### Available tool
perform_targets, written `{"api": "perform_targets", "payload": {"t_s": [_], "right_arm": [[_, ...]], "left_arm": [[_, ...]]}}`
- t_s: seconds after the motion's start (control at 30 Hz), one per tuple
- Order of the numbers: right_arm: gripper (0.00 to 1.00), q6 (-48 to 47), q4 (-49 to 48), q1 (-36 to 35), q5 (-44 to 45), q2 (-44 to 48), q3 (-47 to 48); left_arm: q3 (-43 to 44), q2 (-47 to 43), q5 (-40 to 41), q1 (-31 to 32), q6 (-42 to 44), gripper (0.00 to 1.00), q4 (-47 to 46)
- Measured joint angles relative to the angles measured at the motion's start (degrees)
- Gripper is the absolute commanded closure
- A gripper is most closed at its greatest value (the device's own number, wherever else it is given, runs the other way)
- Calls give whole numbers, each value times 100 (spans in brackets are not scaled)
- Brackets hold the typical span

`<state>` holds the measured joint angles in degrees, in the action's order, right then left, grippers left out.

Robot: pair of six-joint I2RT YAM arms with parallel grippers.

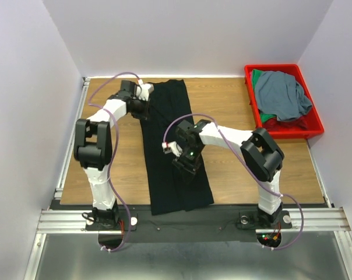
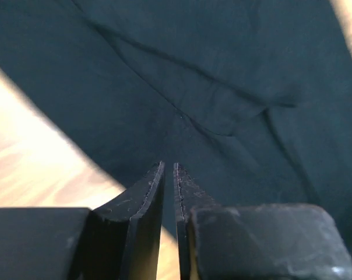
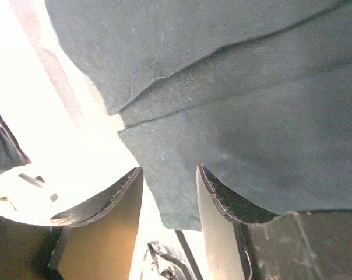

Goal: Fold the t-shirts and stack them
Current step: Fold the tshirt

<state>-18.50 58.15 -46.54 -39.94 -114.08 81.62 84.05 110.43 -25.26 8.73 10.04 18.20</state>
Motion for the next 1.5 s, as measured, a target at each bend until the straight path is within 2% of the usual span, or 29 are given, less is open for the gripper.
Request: {"api": "perform_targets", "payload": {"t_s": [0.1, 0.17, 0.37, 0.67, 0.77, 0.8, 0.87, 0.9, 0.97, 1.0, 1.07, 1.1, 1.17, 1.3, 1.37, 1.5], "right_arm": [[52, -4, -4, 308, -160, 138, 74], [52, 4, -11, 758, -175, 264, 94], [53, 146, -195, 1849, 334, 278, 127], [53, 361, -516, 2109, 879, -459, 1056], [53, 474, -671, 2164, 1049, -846, 1534], [52, 509, -723, 2192, 1086, -946, 1668], [49, 542, -782, 2260, 1117, -1014, 1792], [48, 544, -789, 2271, 1113, -1014, 1805], [44, 544, -787, 2328, 1086, -909, 1810], [41, 540, -785, 2347, 1062, -809, 1777], [37, 514, -782, 2363, 1014, -472, 1631], [32, 455, -745, 2354, 1005, -166, 1493], [32, 341, -719, 2304, 1001, 400, 1274], [32, -55, -673, 1932, 1102, 1665, 721], [32, -240, -599, 1637, 1150, 2234, 269], [34, -671, -527, 960, 1517, 2756, -688]], "left_arm": [[46, 616, 81, 166, 0, 81, 114], [190, 874, 68, 245, -24, 81, 184], [929, 1370, 240, 332, -63, 81, 247], [3526, 2940, 299, 376, -144, 79, 669], [4116, 3285, 264, 367, -212, 66, 782], [4168, 3305, 245, 363, -210, 58, 796], [4177, 3305, 142, 352, -229, 51, 826], [4177, 3294, 92, 345, -205, 41, 833], [4157, 3215, -31, 339, -153, 29, 916], [4103, 3115, -76, 337, -44, 17, 975], [3858, 2695, -133, 328, 138, 1, 1088], [3499, 2236, -149, 323, 302, 1, 1032], [2981, 1515, -173, 315, 501, 1, 1056], [1416, -1475, -254, 267, 1239, 1, 688], [844, -2621, -308, 229, 1585, 2, 538], [-302, -4465, -531, 197, 2426, 11, 608]]}}
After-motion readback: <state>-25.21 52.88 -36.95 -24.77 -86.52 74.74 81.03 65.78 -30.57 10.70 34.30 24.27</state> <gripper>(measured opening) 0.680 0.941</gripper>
